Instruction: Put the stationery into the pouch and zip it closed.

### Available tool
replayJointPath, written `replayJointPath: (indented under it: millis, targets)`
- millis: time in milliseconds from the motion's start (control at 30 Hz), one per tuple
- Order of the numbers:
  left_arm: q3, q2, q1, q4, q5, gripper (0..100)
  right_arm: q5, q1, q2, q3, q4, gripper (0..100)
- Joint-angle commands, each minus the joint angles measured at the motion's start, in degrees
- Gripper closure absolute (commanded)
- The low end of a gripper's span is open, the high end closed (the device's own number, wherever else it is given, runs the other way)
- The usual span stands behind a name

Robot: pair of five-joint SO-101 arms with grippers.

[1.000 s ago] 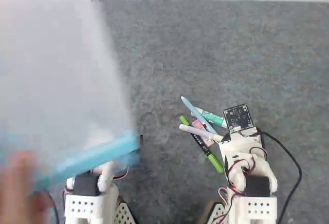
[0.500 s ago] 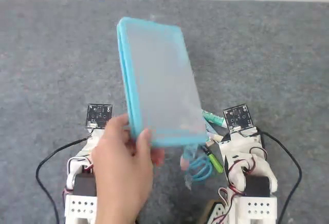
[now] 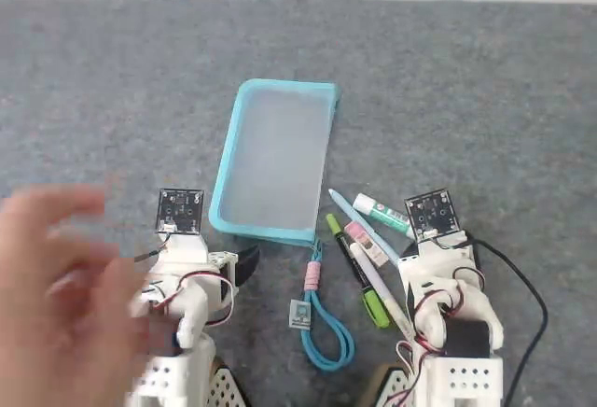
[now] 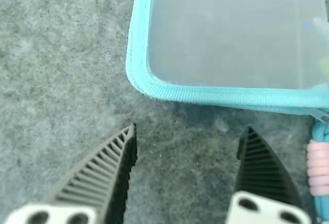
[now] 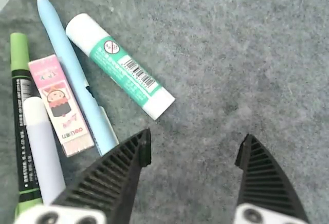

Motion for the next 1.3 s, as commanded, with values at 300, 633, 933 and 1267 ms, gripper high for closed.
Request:
replayJointPath:
  millis: [300,633,933,1267]
  targets:
    - [-0.4,-1.32,0.35,0.18,-0.09,70,-0.26,0.66,-0.75,1.23,0.31,72.3]
    - [-0.4,-1.32,0.35,0.18,-0.09,70,-0.26,0.66,-0.75,1.23,0.31,72.3]
    - [-0.4,-1.32,0.35,0.18,-0.09,70,-0.26,0.66,-0.75,1.23,0.31,72.3]
    - [-0.4,-1.32,0.35,0.18,-0.09,70,-0.7,-4.26,-0.66,1.23,0.31,72.3]
